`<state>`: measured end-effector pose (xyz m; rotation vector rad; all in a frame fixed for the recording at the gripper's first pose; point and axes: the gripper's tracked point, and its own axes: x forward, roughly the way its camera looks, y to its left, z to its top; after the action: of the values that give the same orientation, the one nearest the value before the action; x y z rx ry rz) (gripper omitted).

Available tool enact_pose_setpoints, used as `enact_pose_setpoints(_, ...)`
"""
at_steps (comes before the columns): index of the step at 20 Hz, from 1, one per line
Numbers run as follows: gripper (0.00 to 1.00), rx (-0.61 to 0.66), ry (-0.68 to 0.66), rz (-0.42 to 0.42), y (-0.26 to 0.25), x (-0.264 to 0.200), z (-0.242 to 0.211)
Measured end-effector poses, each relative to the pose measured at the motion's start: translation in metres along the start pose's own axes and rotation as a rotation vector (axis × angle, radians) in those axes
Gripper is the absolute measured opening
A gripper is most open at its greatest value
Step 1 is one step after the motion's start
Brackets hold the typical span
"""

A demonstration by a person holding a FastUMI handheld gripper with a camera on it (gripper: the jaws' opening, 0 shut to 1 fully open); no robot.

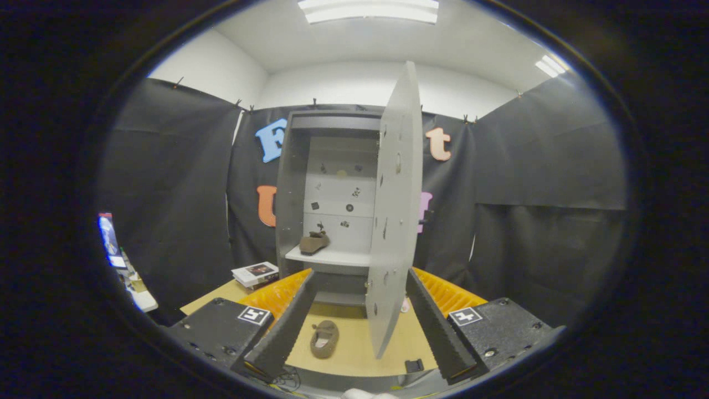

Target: Open the shoe cabinet door, grab the shoes and put them into the shoe cabinet, then close the shoe cabinet door.

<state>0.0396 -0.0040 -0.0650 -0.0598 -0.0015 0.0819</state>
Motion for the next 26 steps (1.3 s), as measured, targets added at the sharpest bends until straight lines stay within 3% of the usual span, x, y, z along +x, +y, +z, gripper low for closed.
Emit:
enact_pose_setpoints(5, 1.00, 0.010, 0.146, 0.048, 0.054, 0.043, -0.078)
enact_pose_setpoints(16, 1.00, -0.057, 0.420, 0.177, 0.134, 0.184, -0.268)
enact_pose_setpoints(26, 1.00, -0.036, 0.688, 0.117, 0.123, 0.283, -0.399)
